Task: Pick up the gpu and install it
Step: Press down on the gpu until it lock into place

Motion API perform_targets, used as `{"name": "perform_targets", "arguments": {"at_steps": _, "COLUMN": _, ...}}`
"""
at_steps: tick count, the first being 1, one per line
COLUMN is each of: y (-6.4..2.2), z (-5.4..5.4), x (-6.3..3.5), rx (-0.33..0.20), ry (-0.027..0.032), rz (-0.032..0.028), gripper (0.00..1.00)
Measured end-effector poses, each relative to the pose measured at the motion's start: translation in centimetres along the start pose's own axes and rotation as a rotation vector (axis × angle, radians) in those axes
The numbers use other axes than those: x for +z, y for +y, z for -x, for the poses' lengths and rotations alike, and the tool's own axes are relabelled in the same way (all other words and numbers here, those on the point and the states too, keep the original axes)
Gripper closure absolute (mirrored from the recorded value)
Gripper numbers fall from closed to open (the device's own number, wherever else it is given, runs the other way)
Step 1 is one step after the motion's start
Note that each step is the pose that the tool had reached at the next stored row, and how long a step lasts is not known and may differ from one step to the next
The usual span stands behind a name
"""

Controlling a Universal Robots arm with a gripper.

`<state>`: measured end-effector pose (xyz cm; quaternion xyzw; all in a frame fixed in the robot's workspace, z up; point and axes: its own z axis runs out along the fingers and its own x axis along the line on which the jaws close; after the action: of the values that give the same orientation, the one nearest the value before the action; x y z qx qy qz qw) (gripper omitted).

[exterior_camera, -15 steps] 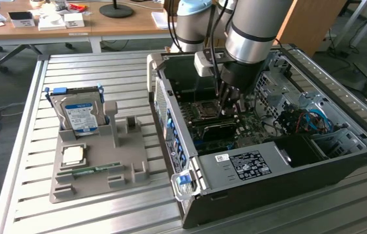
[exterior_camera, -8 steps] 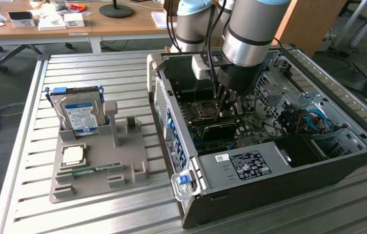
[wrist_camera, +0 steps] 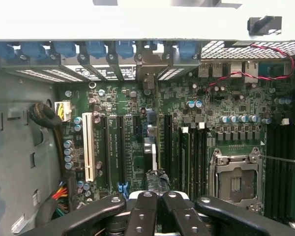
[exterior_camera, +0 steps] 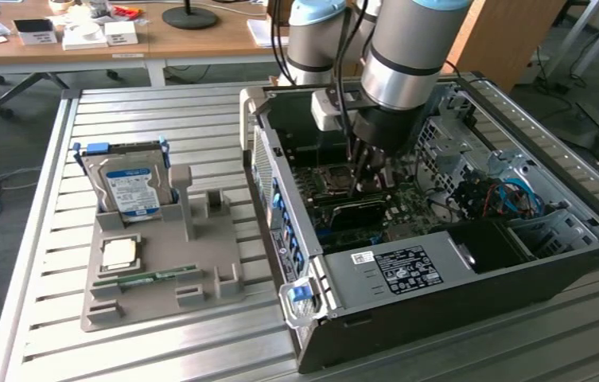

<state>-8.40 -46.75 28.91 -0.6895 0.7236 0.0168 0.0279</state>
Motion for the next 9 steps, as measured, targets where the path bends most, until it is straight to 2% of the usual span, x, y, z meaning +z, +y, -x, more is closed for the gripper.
{"name": "perform_targets", "arguments": {"at_steps": 9, "y": 0.13, "z": 0.1, "x": 1.08, "rx": 0.0, "ry": -0.0001, "rz": 0.0, "gripper": 0.89}}
